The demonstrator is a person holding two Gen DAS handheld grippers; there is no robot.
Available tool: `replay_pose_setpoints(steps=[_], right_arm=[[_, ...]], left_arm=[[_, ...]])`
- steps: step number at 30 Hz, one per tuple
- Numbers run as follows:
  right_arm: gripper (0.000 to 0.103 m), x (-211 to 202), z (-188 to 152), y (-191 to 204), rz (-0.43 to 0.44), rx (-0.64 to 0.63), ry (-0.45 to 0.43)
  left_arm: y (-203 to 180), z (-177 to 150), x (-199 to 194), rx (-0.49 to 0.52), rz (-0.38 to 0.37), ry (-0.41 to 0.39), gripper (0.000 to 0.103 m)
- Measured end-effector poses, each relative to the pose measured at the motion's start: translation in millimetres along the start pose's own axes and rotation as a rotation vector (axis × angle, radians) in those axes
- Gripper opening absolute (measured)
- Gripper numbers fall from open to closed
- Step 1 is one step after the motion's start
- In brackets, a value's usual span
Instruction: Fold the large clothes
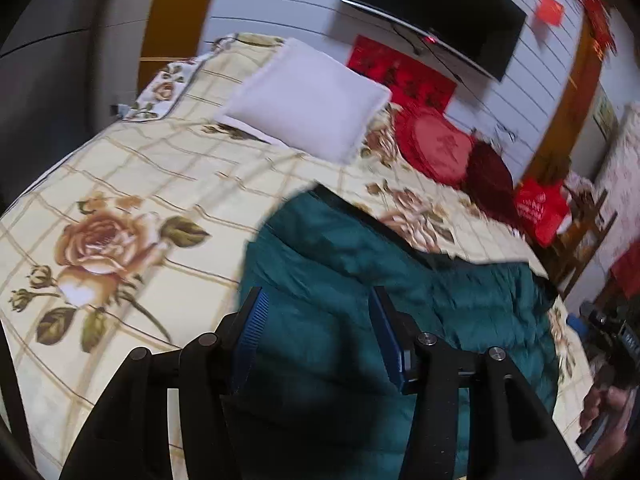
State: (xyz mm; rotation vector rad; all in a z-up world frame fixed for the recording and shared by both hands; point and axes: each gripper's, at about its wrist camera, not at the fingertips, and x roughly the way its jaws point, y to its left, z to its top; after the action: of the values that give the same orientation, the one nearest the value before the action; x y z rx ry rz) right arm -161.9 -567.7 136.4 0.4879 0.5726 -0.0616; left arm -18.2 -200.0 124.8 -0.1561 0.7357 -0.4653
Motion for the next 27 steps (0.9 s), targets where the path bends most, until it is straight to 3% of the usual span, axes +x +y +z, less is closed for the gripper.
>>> replay_pose_setpoints(steps=[5,8,13,19,27], right_arm=[[0.084,43,-9,77,-0.029,-0.293,0.103],[0.080,83,-12,103,-0.098,-0.377,0.160],[0.078,138,-12,76,-0.224,-0.289,0.223],[0.078,170,-16,51,-0.240,-0.223,0.244],[0.078,174,-16,48,-0.241,-0.213,0.241]], left_arm=[[-25,-12,27,0.043,0.063,0.026,0.065],[-29,-12,46,0.069,0.128,0.040,0.065],[-18,-7,73,0.056,0.157,0.066,0.067],[-21,-5,96,0.104,0.189,0.068,0.071],[-27,-9,104,0.144,0.231,0.055,0.073]])
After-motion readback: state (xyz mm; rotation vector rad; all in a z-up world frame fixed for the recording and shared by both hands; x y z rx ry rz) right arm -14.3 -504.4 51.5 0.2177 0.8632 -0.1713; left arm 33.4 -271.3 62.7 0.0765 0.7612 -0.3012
